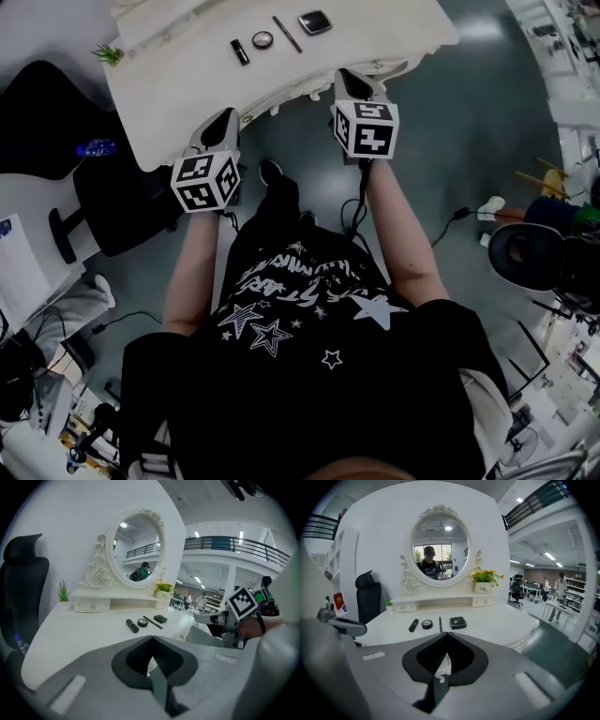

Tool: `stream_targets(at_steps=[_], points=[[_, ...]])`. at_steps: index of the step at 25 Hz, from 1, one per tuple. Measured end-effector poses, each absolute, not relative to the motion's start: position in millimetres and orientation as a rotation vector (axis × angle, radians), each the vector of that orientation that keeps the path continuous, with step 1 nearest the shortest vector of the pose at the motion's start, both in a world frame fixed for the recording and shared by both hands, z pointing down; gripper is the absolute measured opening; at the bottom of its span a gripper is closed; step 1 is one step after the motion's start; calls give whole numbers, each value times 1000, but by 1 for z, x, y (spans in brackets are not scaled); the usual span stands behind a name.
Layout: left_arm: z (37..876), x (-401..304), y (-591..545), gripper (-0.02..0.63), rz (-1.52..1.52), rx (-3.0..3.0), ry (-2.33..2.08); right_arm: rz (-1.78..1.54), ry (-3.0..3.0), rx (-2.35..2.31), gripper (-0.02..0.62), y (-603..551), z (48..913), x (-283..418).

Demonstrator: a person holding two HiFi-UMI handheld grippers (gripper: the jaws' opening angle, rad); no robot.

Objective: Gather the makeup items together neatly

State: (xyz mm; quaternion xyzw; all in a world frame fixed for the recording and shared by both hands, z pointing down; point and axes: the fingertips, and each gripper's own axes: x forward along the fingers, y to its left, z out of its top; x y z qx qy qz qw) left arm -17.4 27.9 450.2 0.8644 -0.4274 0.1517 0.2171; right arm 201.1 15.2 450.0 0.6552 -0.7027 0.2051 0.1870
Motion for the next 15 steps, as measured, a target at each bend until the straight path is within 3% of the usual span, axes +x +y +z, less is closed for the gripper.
stream_targets(at_steps=[15], points=[[445, -35, 93, 0, 426, 2394, -1208, 548, -2050, 1765, 25, 81, 442, 169]])
